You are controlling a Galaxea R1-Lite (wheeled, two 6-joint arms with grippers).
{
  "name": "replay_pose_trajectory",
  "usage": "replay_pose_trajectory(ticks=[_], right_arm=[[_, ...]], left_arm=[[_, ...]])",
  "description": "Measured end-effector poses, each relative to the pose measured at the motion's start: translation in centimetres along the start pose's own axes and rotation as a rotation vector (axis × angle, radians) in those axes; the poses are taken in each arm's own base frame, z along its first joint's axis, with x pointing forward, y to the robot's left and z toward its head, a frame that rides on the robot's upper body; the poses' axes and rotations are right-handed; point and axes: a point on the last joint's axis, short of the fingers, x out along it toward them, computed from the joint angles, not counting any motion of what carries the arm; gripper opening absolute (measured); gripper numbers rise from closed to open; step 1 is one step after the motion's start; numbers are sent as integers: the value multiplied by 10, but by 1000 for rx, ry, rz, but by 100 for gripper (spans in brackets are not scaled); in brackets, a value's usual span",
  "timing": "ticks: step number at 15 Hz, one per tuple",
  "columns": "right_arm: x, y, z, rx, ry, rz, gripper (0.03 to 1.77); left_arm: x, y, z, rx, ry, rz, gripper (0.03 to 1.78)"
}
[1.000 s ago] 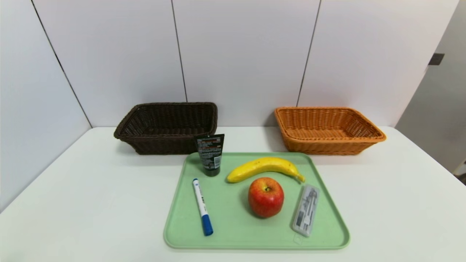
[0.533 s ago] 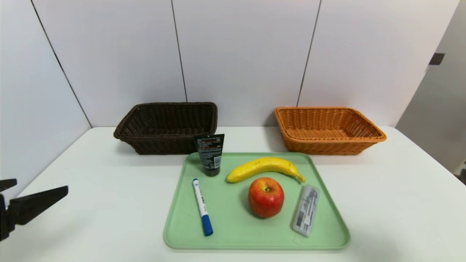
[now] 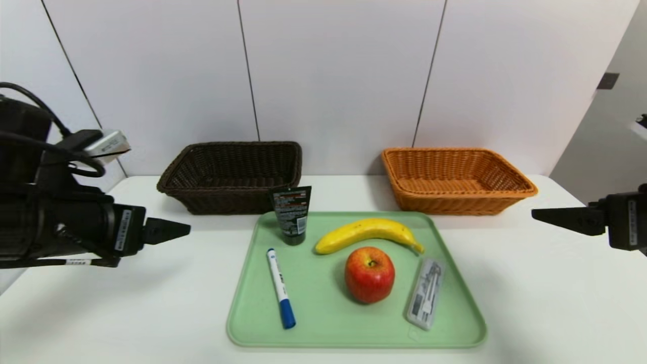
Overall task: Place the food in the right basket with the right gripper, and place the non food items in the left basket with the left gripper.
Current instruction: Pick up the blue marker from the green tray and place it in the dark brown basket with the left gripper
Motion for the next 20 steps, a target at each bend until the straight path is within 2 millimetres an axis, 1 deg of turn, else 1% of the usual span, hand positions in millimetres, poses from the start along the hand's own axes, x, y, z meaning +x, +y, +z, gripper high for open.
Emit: replay_pose_trajectory(ticks=[2, 5, 8, 11, 13, 16, 20], right_arm=[[13, 1, 4, -3, 33, 9, 171], [30, 5, 6, -9, 74, 25, 171], [39, 11, 5, -5, 98, 49, 171], [44, 14, 5, -2, 108, 60, 171], [46, 15, 5, 9, 113, 63, 171], [49, 16, 4, 33, 123, 62, 171], [52, 15, 2, 42, 136, 60, 171]], left_arm=[[16, -16, 8, -48, 44, -44, 169], [31, -49, 15, -113, 108, -75, 169], [46, -85, 14, -144, 146, -78, 169], [62, -116, 10, -212, 193, -97, 169], [76, -128, 7, -220, 204, -59, 169], [94, -141, -2, -206, 230, -10, 169], [110, -147, -12, -186, 270, 20, 169]])
